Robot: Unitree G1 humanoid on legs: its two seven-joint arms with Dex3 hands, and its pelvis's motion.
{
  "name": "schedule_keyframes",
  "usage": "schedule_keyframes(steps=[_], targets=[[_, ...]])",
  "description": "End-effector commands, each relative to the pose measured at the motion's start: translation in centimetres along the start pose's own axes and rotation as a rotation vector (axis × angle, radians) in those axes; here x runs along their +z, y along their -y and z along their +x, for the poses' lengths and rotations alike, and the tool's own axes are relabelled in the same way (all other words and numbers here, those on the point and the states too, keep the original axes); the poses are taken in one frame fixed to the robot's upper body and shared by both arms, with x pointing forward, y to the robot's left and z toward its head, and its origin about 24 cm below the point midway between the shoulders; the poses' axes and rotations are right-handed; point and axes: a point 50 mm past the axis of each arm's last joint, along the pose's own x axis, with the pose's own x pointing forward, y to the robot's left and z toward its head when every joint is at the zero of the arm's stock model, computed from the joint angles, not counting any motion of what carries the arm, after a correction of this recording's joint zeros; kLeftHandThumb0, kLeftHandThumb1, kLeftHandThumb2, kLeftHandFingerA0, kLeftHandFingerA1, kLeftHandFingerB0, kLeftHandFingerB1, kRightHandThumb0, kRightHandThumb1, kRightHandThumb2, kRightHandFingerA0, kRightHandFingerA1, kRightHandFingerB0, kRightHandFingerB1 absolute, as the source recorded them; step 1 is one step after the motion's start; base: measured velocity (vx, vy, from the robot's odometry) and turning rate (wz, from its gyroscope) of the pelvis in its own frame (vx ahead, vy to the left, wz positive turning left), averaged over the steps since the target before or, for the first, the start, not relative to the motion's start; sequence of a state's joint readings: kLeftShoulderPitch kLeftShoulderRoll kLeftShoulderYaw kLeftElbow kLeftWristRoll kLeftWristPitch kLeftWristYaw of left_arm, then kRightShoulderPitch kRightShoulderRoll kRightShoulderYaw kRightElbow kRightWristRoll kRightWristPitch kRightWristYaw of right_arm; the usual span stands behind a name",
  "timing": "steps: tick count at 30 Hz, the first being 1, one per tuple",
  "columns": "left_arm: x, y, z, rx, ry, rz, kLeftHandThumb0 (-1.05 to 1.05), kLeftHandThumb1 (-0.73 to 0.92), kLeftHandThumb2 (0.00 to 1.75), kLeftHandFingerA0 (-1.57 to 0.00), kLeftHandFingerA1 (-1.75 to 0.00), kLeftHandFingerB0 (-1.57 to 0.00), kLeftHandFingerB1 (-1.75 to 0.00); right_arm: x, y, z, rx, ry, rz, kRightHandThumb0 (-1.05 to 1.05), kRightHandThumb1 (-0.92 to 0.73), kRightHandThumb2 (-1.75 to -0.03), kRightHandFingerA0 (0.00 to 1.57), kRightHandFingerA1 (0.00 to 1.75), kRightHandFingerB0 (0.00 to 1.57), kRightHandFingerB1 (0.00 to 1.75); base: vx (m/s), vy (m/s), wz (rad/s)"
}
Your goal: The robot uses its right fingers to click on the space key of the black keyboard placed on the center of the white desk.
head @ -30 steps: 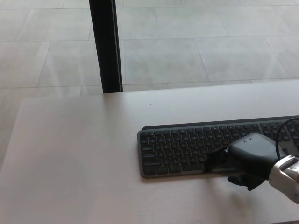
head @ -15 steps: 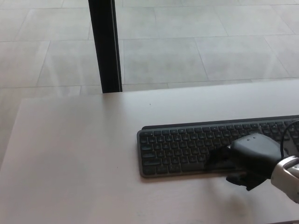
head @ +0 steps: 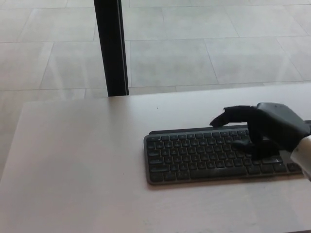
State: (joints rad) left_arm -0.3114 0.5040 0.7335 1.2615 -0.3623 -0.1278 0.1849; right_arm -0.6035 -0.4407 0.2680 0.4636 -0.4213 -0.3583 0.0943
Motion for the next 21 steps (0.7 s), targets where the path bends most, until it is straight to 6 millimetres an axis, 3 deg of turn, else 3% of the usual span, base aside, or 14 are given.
schedule_keyframes(steps=[1, 2, 4, 7, 9, 10, 11, 12, 13, 15, 17, 18, 21], targets=[[0.5, -1.3, 0.2, 0.027, 0.024, 0.005, -0.45, 0.49, 0.54, -0.82, -0.85, -0.77, -0.61, -4.9, 11.0, -4.6, -0.456, -0.165, 0.412, -0.03, -0.59, -0.55, 0.76, 1.73, 0.73, 0.40, 0.00, 0.000, 0.00], [0.5, -1.4, 0.2, 0.026, 0.024, 0.005, -0.44, 0.49, 0.55, -0.82, -0.85, -0.77, -0.61, -6.0, 11.7, -5.8, -0.516, -0.218, 0.452, -0.01, -0.63, -0.56, 0.74, 1.75, 0.67, 0.40, 0.00, 0.000, 0.00], [0.5, -1.4, 0.2, 0.025, 0.023, 0.001, -0.44, 0.49, 0.55, -0.82, -0.85, -0.77, -0.61, -6.4, 12.1, -6.4, -0.538, -0.230, 0.476, -0.01, -0.63, -0.56, 0.74, 1.75, 0.67, 0.40, 0.00, 0.000, 0.00], [0.4, -1.5, 0.2, 0.029, 0.017, -0.012, -0.44, 0.49, 0.54, -0.81, -0.85, -0.77, -0.61, -8.0, 14.7, -10.5, -0.799, -0.248, 0.588, -0.12, -0.43, -0.80, 0.95, 1.71, 0.68, 0.46, 0.00, 0.000, 0.00], [0.4, -1.5, 0.2, 0.020, 0.017, -0.020, -0.44, 0.49, 0.55, -0.80, -0.87, -0.76, -0.61, -9.2, 16.1, -13.4, -0.971, -0.325, 0.633, -0.12, -0.50, -0.76, 0.95, 1.73, 0.60, 0.45, 0.00, 0.000, 0.00], [0.4, -1.6, 0.2, 0.020, 0.017, -0.020, -0.44, 0.49, 0.55, -0.80, -0.87, -0.76, -0.61, -9.2, 16.1, -13.4, -0.971, -0.325, 0.635, -0.12, -0.50, -0.76, 0.95, 1.73, 0.60, 0.45, 0.00, 0.000, 0.00], [0.4, -1.6, 0.2, 0.026, 0.026, 0.022, -0.50, 0.48, 0.55, -0.82, -0.86, -0.77, -0.59, -10.3, 16.6, -15.8, -1.127, -0.383, 0.727, -0.11, -0.54, -0.69, 0.98, 1.75, 0.63, 0.47, 0.00, 0.000, 0.00], [0.5, -1.6, 0.2, 0.027, 0.027, 0.027, -0.50, 0.48, 0.55, -0.82, -0.86, -0.77, -0.59, -10.4, 16.7, -16.0, -1.145, -0.389, 0.739, -0.11, -0.54, -0.69, 0.98, 1.75, 0.63, 0.47, 0.00, 0.000, 0.00], [0.5, -1.6, 0.2, 0.028, 0.027, 0.011, -0.44, 0.50, 0.55, -0.82, -0.82, -0.77, -0.59, -11.1, 16.8, -17.8, -1.224, -0.422, 0.767, -0.17, -0.49, -0.69, 1.05, 1.75, 0.63, 0.47, 0.00, 0.000, 0.00], [0.5, -1.6, 0.2, 0.028, 0.022, -0.009, -0.42, 0.50, 0.55, -0.81, -0.84, -0.75, -0.60, -12.1, 16.5, -20.1, -1.359, -0.470, 0.838, -0.22, -0.48, -0.68, 1.04, 1.75, 0.69, 0.47, 0.00, 0.000, 0.00], [0.4, -1.6, 0.2, 0.030, 0.017, -0.005, -0.44, 0.50, 0.54, -0.82, -0.82, -0.73, -0.59, -12.9, 15.9, -21.8, -1.438, -0.503, 0.852, -0.19, -0.43, -0.70, 1.10, 1.67, 0.71, 0.51, 0.00, 0.000, 0.00], [0.3, -1.6, 0.2, 0.027, 0.021, 0.010, -0.47, 0.48, 0.55, -0.83, -0.86, -0.76, -0.61, -13.4, 15.3, -22.9, -1.506, -0.542, 0.880, -0.36, -0.44, -0.66, 1.16, 1.60, 0.72, 0.52, 0.00, 0.000, 0.00], [0.2, -1.7, 0.2, 0.020, 0.022, 0.024, -0.47, 0.50, 0.55, -0.80, -0.84, -0.77, -0.60, -14.3, 13.8, -24.9, -1.643, -0.597, 0.949, -0.42, -0.49, -0.63, 1.20, 1.56, 0.70, 0.54, 0.00, 0.000, 0.00]])
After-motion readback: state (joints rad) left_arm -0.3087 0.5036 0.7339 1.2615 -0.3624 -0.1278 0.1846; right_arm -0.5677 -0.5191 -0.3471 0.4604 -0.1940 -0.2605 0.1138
